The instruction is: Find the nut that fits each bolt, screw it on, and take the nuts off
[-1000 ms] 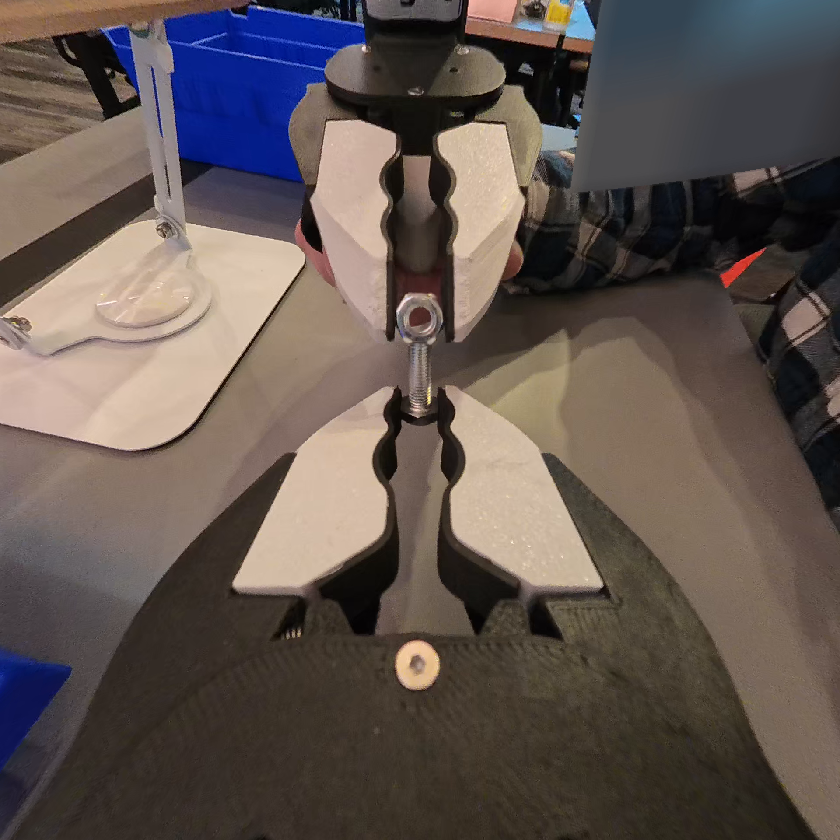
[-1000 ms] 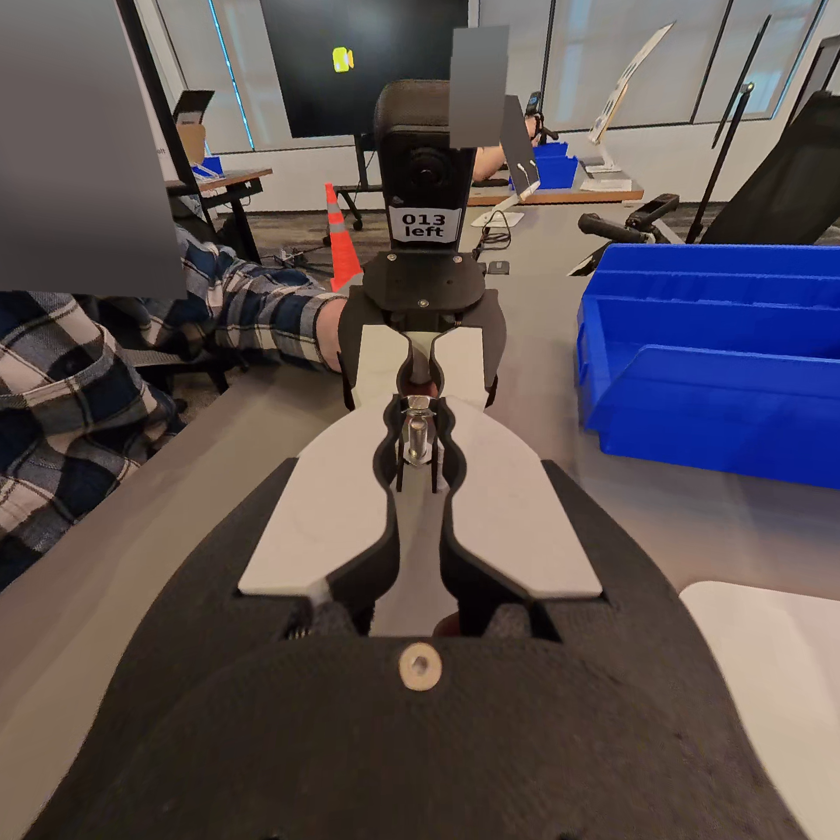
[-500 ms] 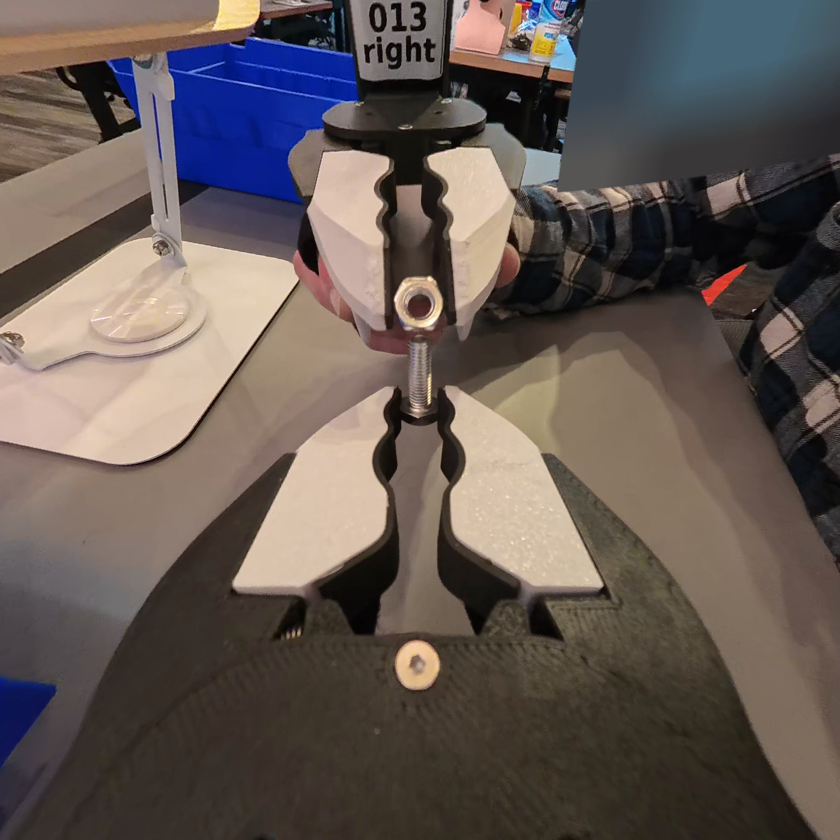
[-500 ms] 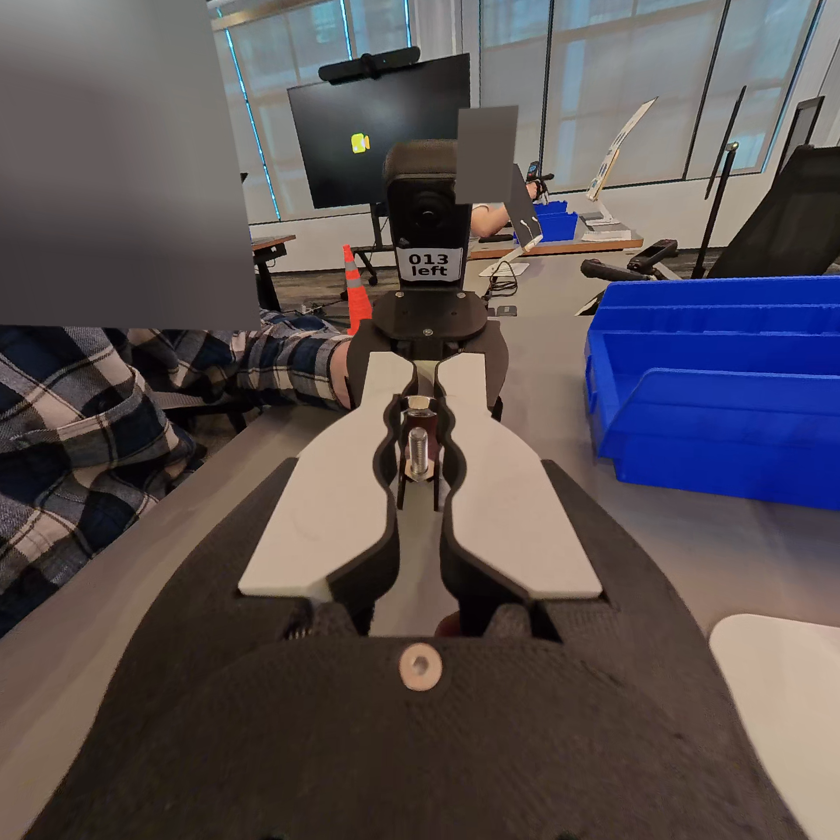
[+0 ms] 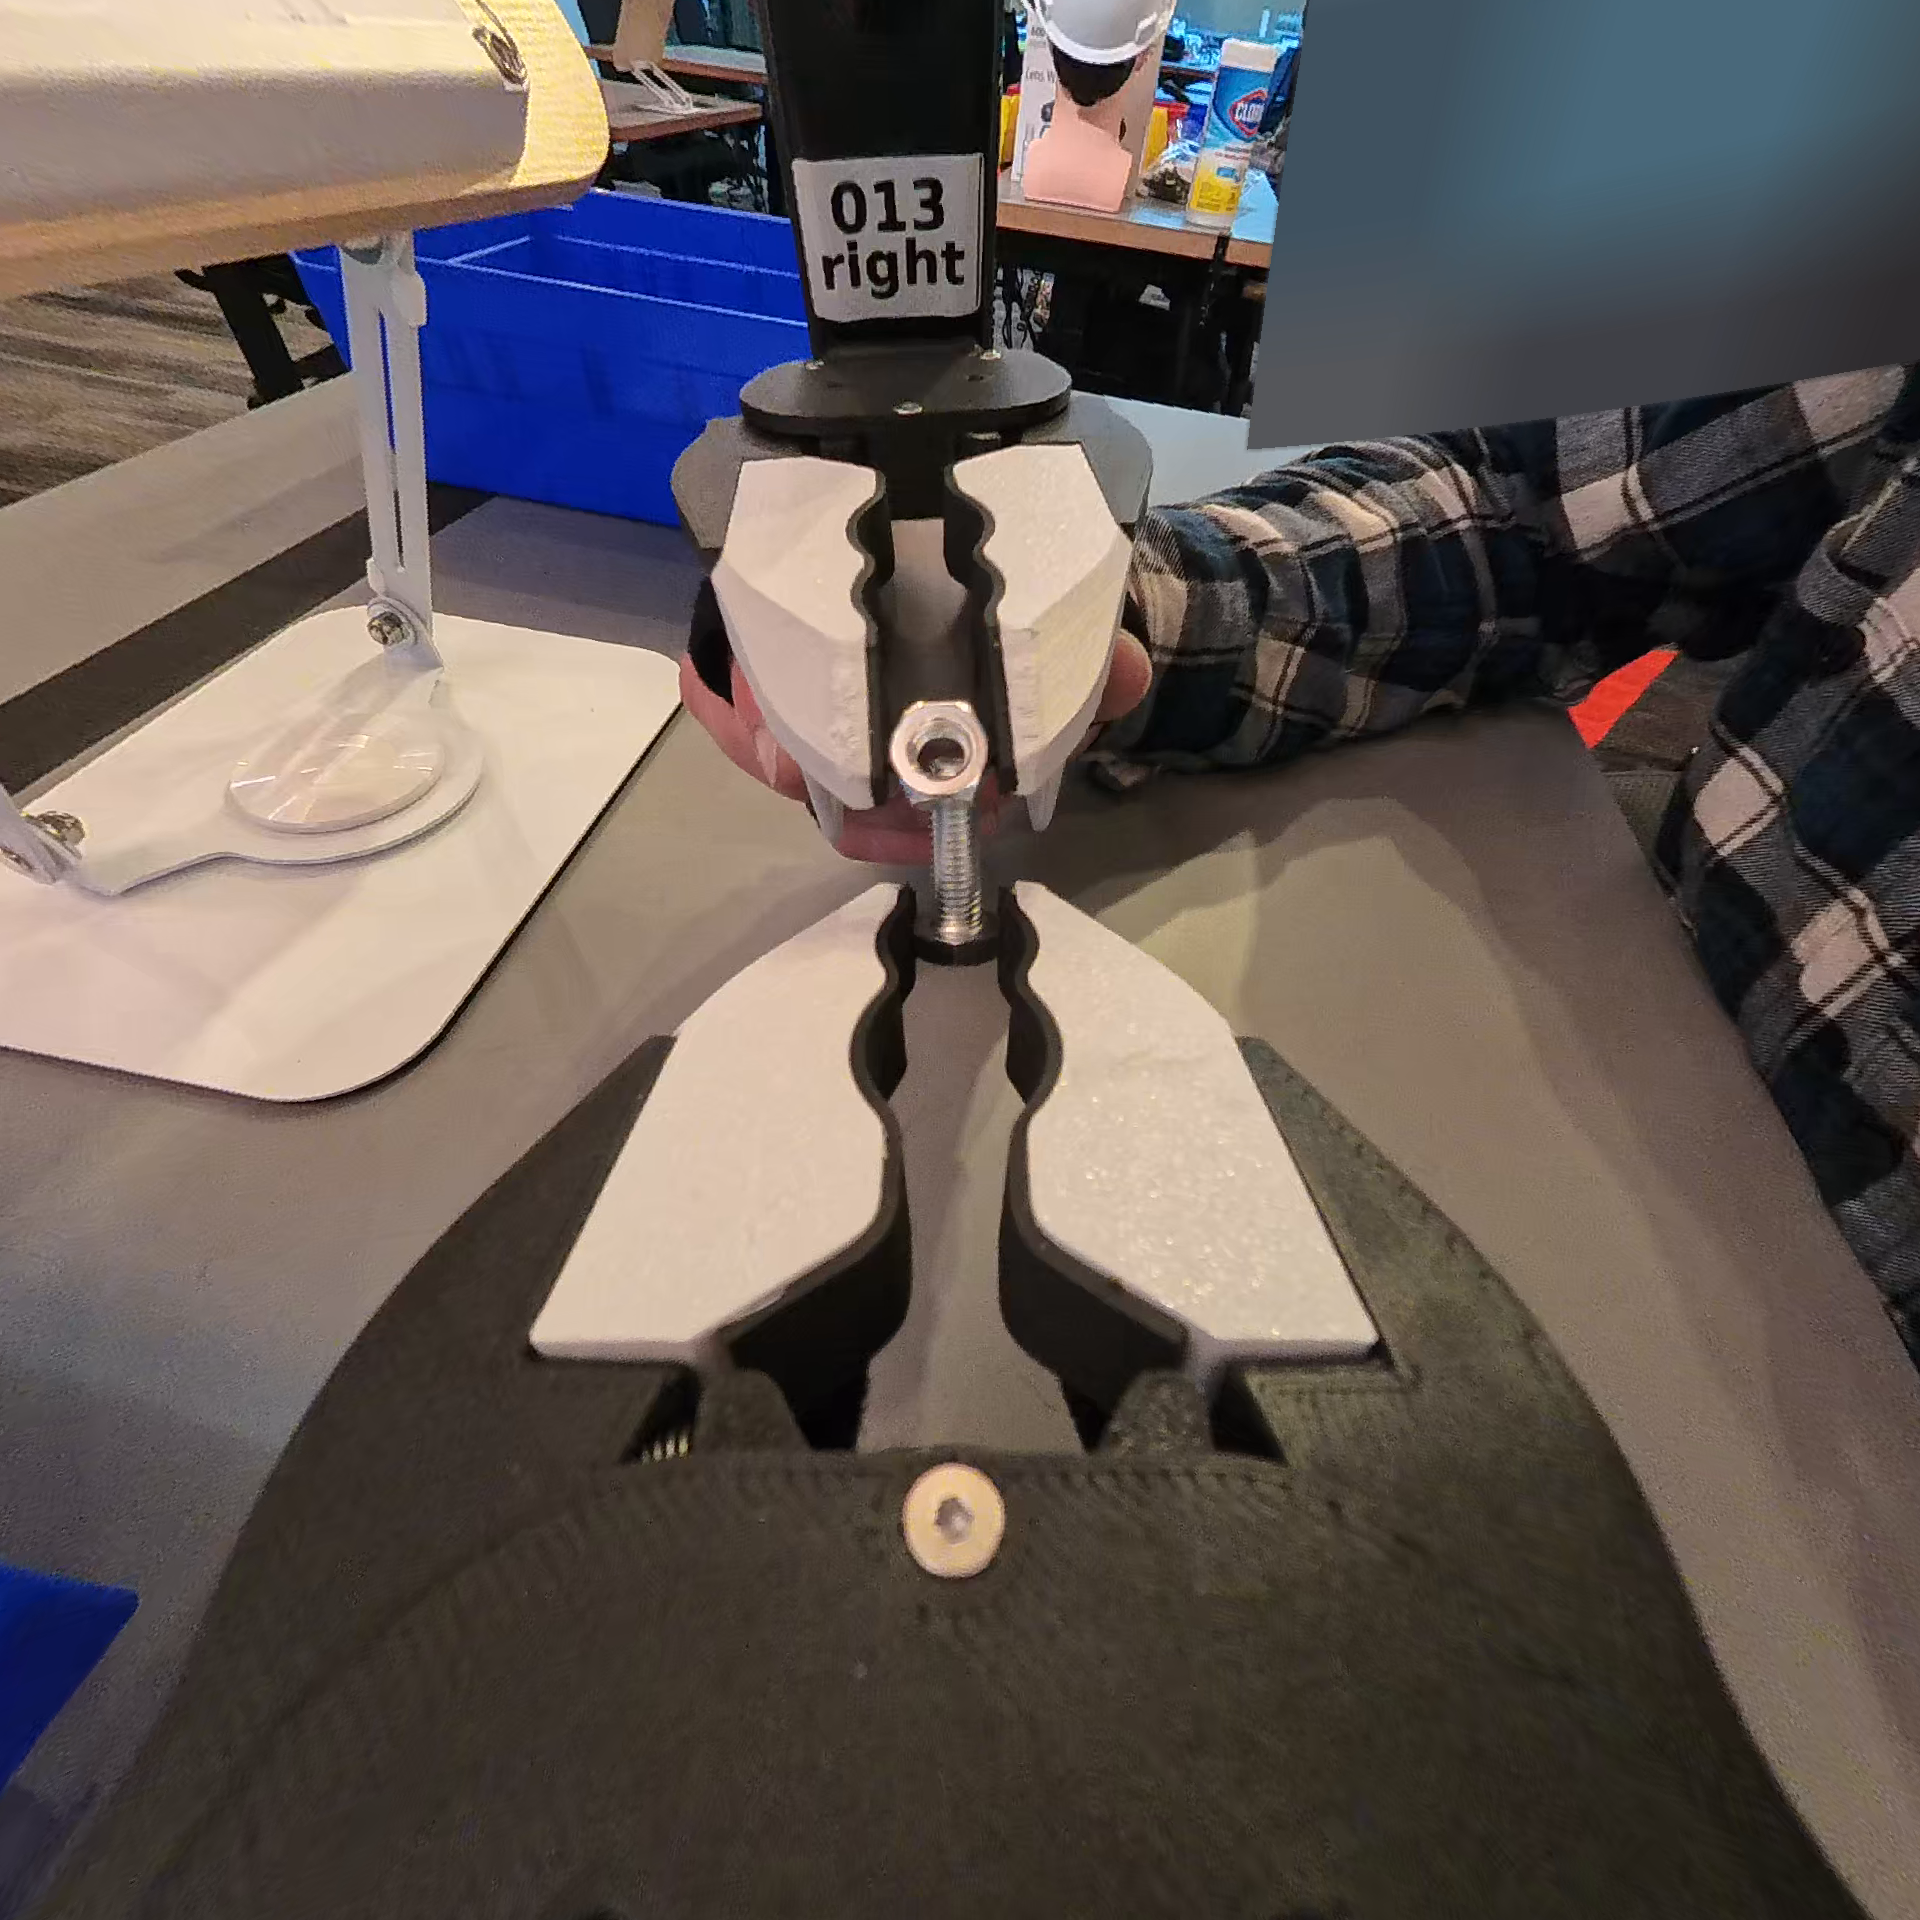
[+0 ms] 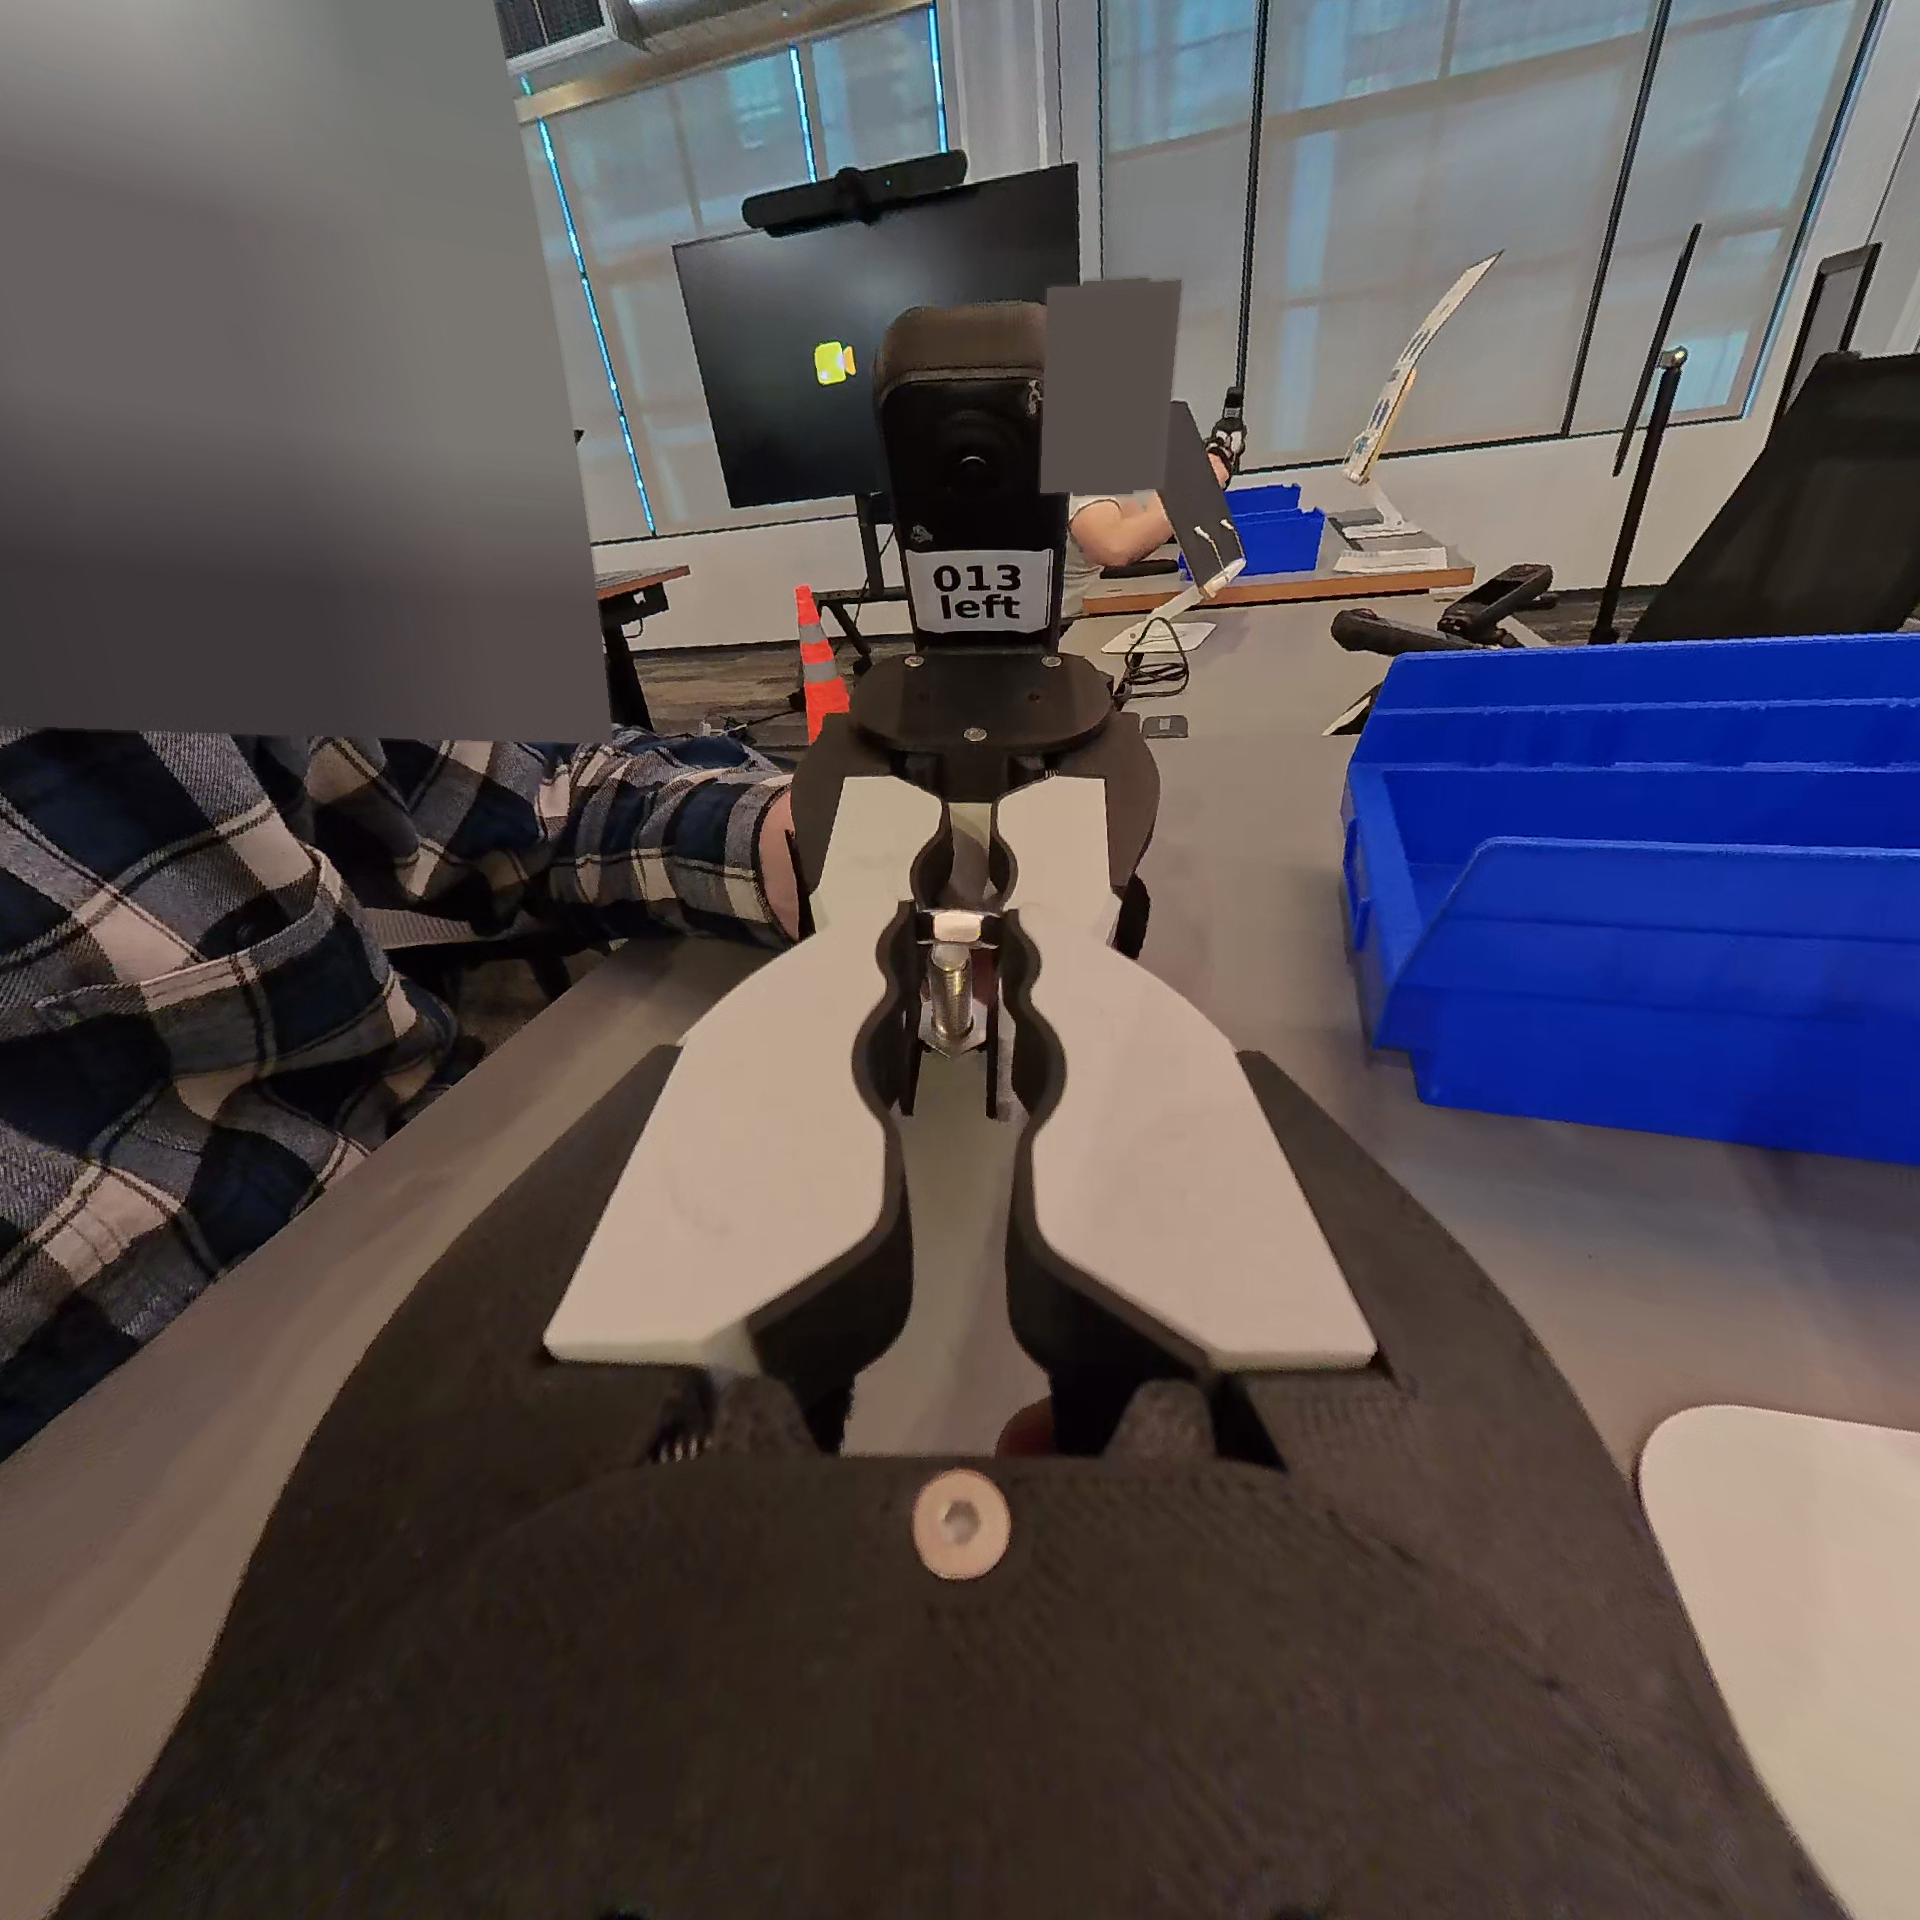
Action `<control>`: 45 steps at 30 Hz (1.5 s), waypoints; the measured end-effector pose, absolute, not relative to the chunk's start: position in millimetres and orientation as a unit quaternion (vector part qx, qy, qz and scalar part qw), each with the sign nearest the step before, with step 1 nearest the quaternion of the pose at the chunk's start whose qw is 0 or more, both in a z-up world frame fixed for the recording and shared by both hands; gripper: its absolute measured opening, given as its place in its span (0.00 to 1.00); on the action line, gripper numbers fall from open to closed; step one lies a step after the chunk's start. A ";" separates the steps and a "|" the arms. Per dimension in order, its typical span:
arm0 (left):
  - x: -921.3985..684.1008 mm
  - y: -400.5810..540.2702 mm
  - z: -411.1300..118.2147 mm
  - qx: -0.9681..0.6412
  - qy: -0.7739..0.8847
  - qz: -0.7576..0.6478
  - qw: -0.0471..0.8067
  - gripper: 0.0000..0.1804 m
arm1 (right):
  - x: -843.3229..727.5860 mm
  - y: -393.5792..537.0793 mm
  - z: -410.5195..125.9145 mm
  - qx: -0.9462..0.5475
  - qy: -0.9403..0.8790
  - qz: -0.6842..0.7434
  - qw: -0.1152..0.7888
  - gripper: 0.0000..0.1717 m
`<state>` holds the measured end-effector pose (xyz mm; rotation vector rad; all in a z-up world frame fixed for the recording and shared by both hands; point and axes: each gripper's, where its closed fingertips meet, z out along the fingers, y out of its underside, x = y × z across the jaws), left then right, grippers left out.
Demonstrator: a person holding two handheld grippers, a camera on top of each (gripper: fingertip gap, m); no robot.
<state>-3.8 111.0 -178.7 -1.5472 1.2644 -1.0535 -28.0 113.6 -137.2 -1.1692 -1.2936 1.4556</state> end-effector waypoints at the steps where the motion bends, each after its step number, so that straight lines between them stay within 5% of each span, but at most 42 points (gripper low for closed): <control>1: -3.8 110.9 -178.1 -0.619 0.505 -0.423 0.428 0.08 | -28.3 113.1 -137.6 -0.467 -0.518 0.581 0.421 0.09; 45: 3.5 97.7 -141.1 -0.536 0.439 -0.554 0.462 0.08 | -23.7 103.3 -101.4 -0.386 -0.431 0.666 0.472 0.09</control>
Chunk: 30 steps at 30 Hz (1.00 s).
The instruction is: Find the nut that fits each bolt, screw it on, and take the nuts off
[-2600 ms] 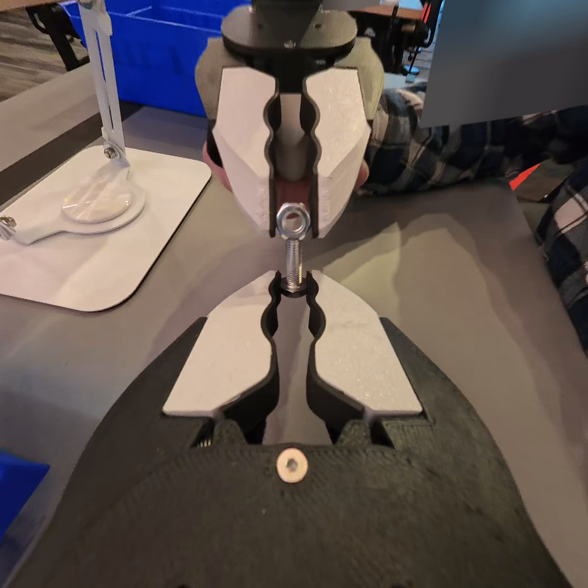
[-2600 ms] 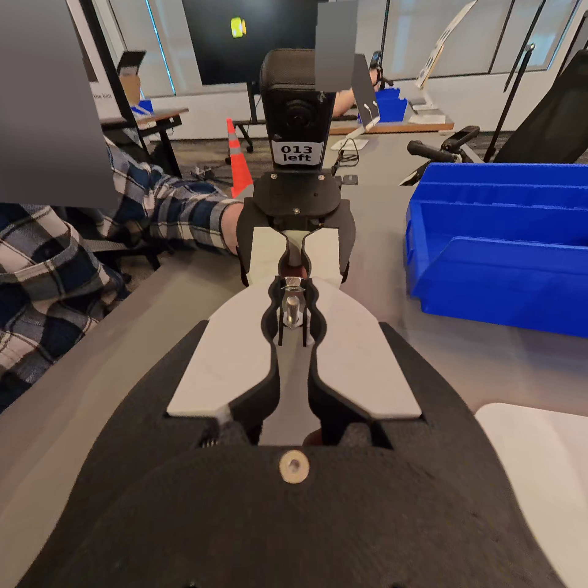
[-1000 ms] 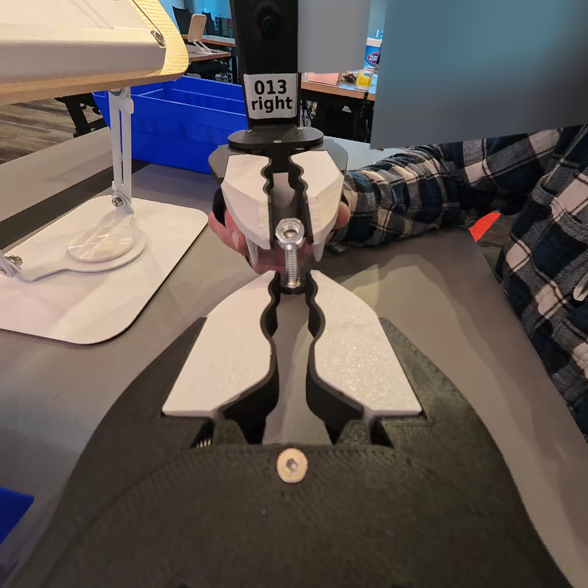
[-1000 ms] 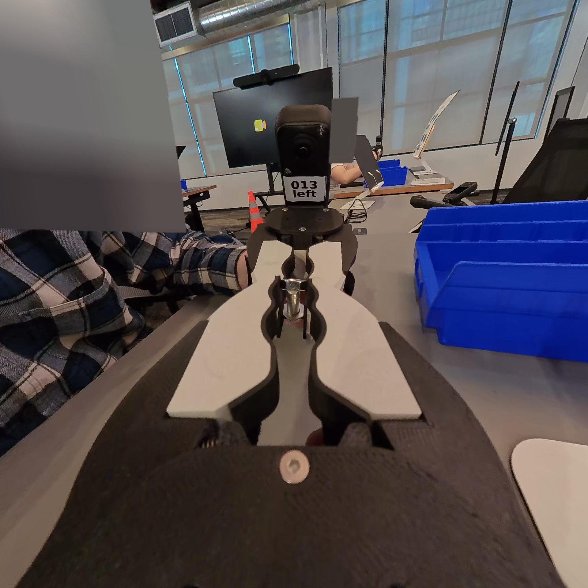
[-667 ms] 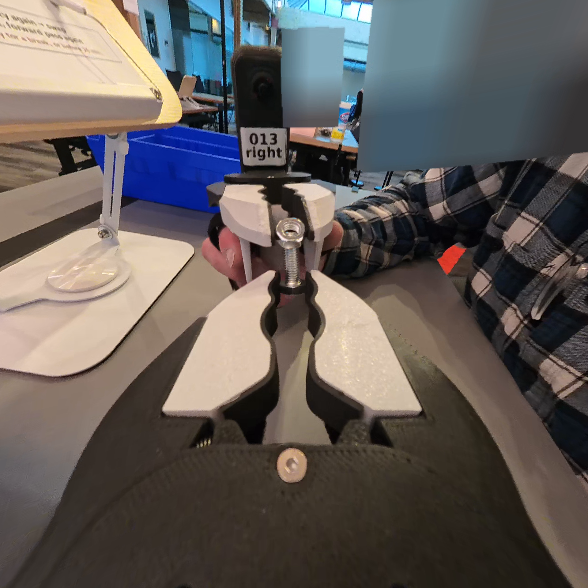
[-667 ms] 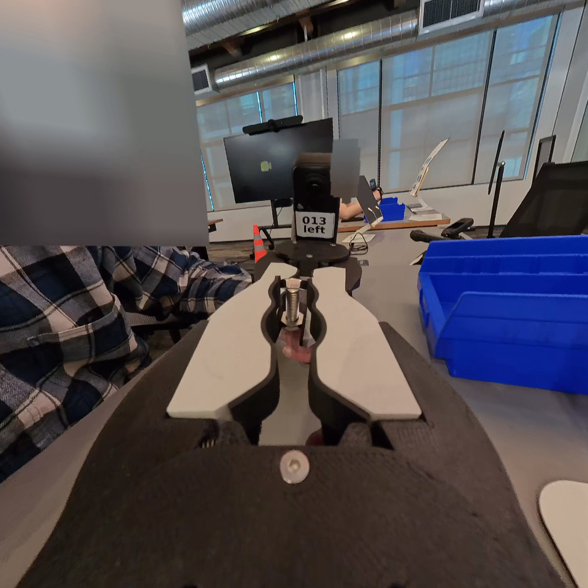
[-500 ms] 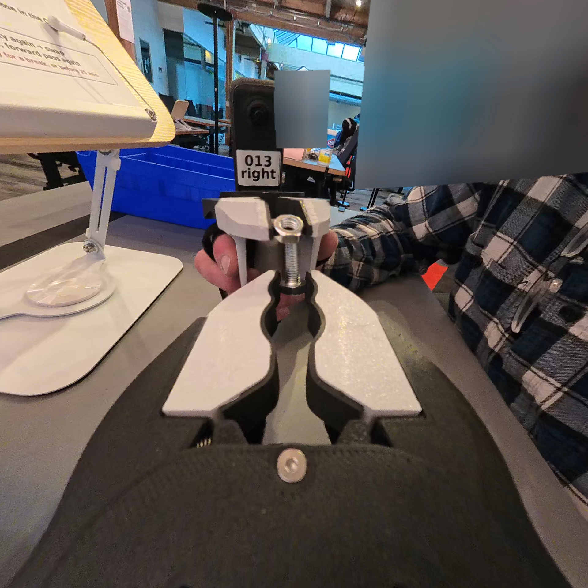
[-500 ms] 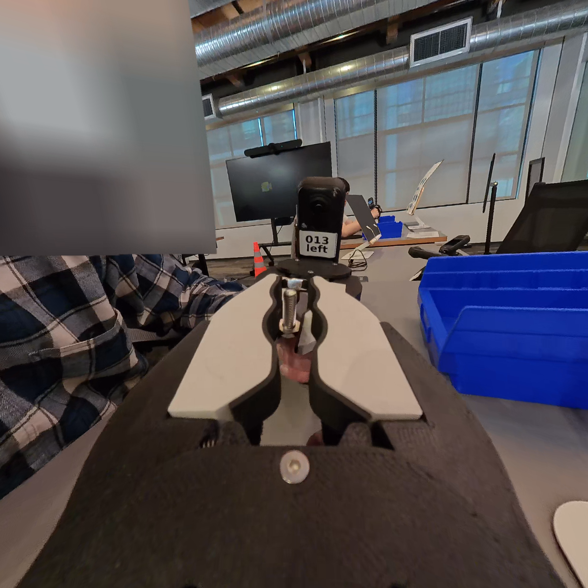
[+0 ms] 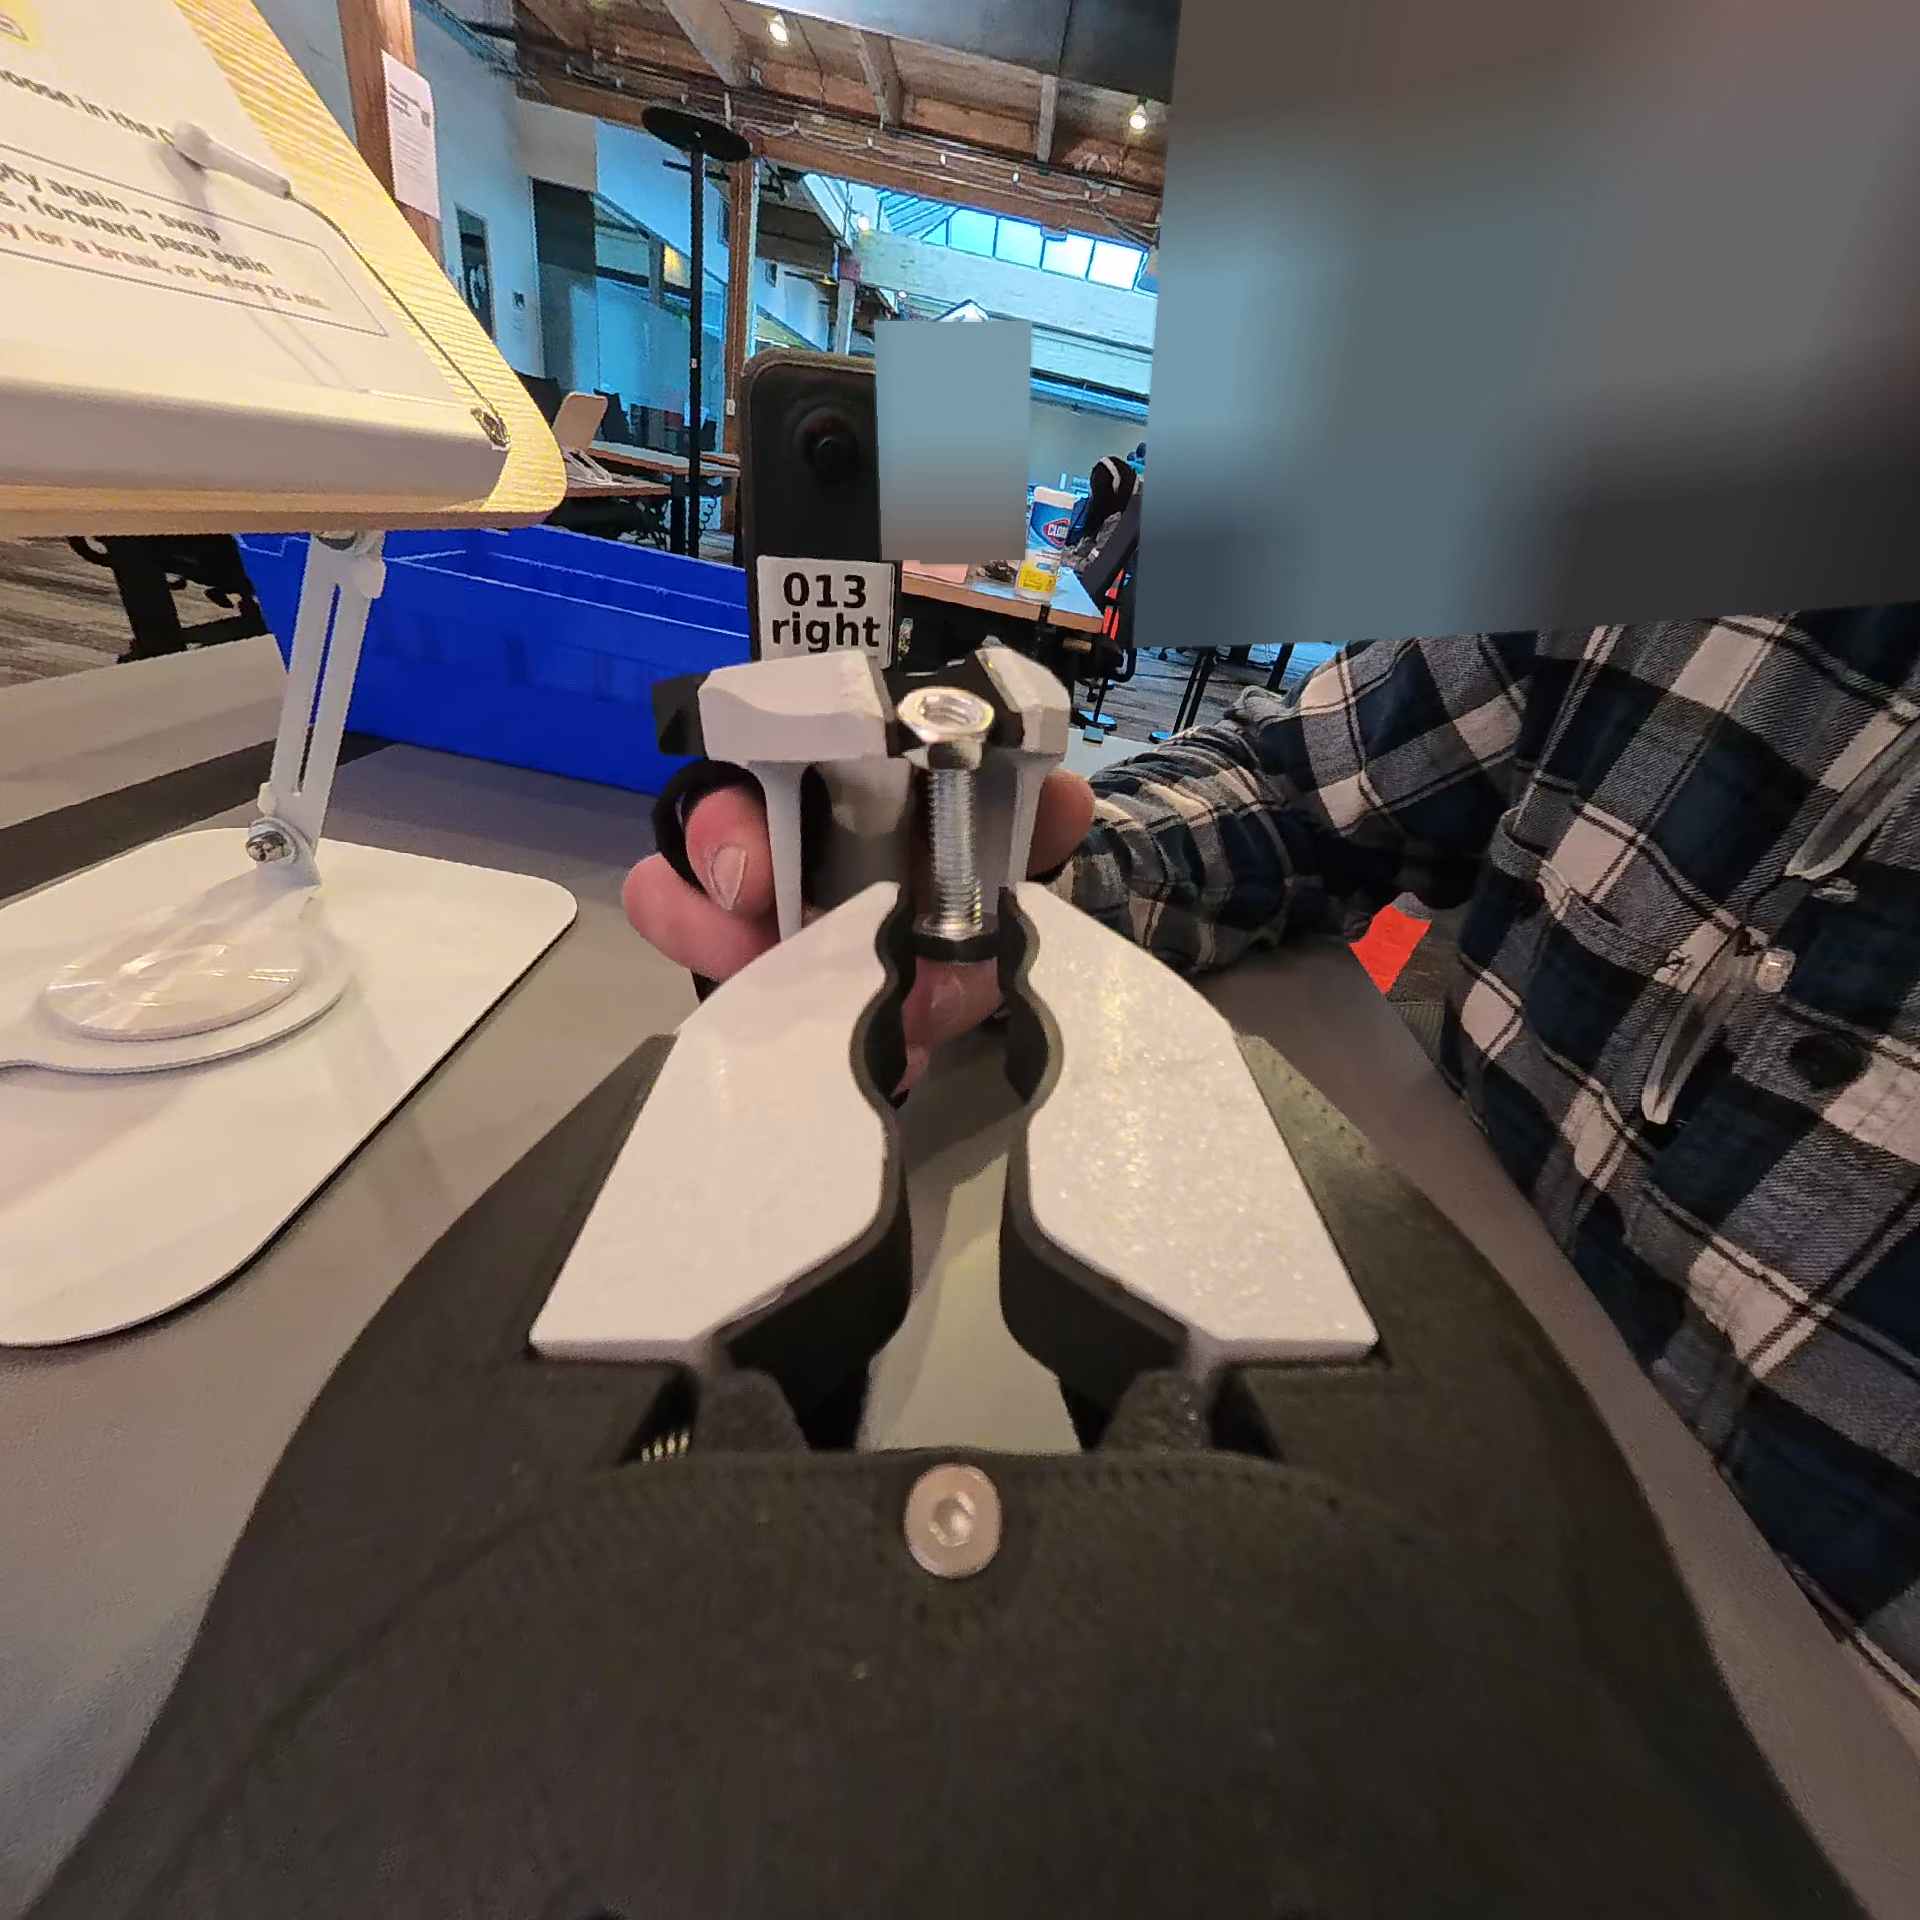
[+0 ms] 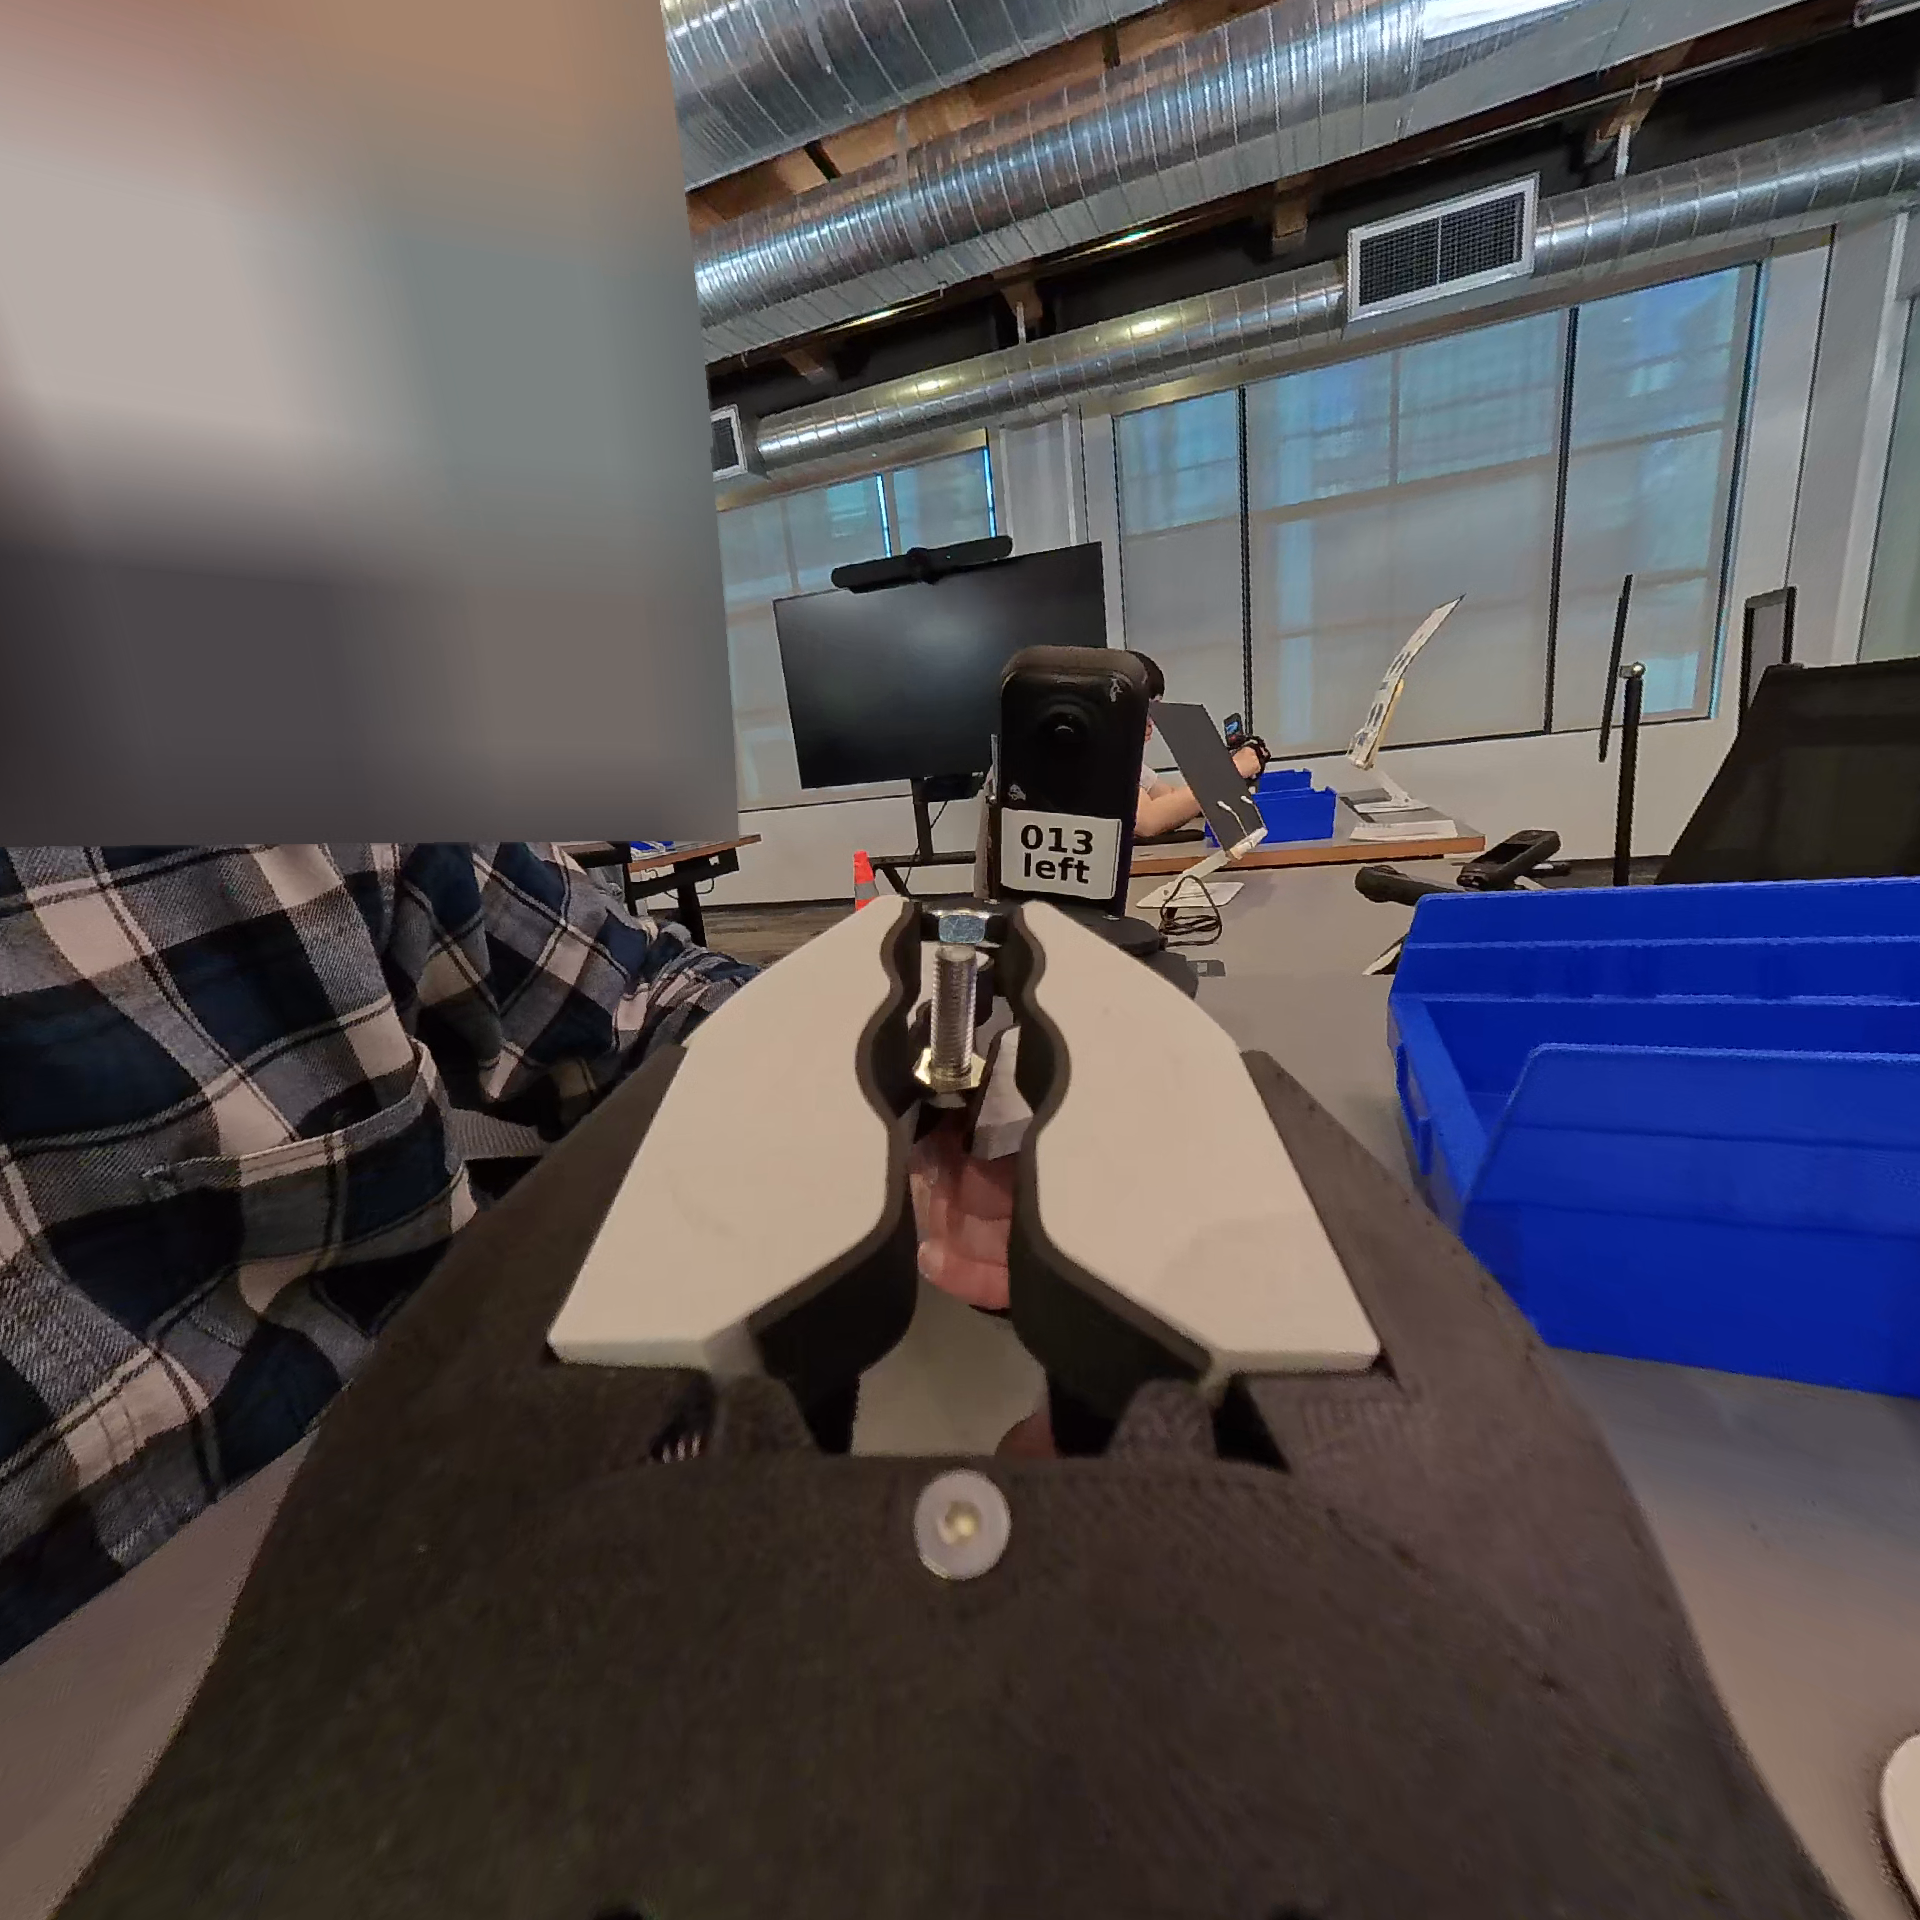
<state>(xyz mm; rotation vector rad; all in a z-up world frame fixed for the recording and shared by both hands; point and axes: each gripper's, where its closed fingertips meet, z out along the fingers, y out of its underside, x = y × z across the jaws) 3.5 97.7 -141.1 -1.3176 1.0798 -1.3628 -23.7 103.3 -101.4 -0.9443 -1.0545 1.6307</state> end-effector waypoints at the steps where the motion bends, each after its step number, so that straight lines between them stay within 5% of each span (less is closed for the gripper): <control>1: 3.8 97.4 -140.0 -0.534 0.437 -0.557 0.462 0.08 | -24.0 102.5 -101.5 -0.384 -0.430 0.667 0.472 0.09; 30: 6.8 80.7 -106.4 -0.454 0.398 -0.651 0.460 0.08 | -19.6 89.3 -74.0 -0.312 -0.370 0.727 0.487 0.09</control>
